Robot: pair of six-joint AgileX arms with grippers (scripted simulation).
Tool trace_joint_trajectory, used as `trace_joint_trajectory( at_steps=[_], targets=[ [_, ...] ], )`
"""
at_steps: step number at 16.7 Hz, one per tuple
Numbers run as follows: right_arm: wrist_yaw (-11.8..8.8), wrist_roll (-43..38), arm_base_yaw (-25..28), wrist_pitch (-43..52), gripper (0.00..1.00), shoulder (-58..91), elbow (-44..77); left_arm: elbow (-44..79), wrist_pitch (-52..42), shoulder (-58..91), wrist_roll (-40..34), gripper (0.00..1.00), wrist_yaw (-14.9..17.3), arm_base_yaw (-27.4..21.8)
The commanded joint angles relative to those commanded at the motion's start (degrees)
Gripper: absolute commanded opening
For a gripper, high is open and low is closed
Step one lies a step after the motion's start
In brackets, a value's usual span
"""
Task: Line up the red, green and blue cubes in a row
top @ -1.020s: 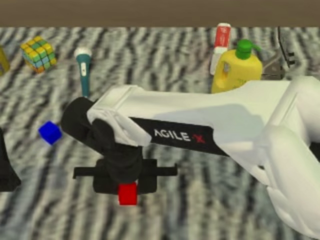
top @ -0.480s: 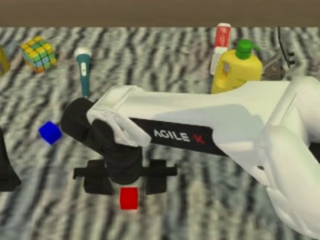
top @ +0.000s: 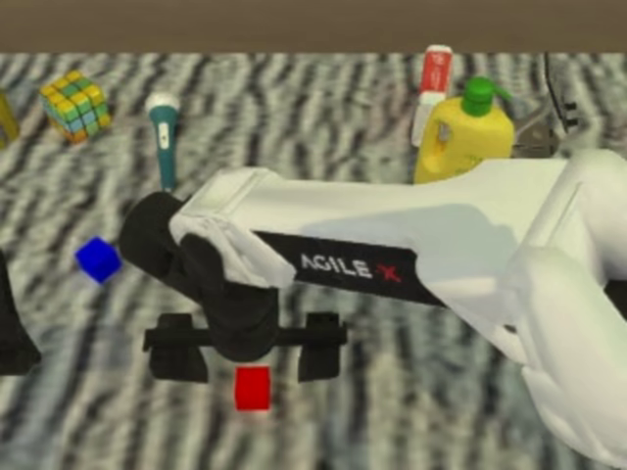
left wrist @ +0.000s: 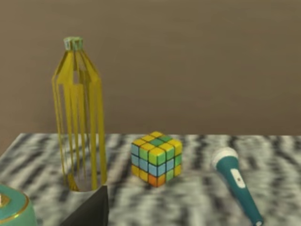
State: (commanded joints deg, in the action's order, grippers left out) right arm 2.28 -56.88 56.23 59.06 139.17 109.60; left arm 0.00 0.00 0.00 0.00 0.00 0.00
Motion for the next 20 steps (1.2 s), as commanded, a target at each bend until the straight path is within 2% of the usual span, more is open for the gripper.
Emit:
trace_joint_trajectory(
  at_steps=[3,10,16,20],
  targets=[
    [0.0,-0.1,0.0,1.0,1.0,-0.2,0.9,0.0,0.0,0.0,0.0,1.0,0.0,0.0],
    [0.0,-0.2,0.6,13.2,1.0,-3.5,9.7,0.0,0.0,0.0,0.0,1.0,0.0,0.0],
    [0.1,0.1,0.1,12.9,1.0,-3.9,9.2,0.4,-0.3,0.4,0.0,1.0,0.0,-0.2],
    [2.4,4.5,-3.2,8.7,1.0,-11.9,2.6,6.6,-4.1,6.8,-0.6,1.0,0.1,-2.1]
  ],
)
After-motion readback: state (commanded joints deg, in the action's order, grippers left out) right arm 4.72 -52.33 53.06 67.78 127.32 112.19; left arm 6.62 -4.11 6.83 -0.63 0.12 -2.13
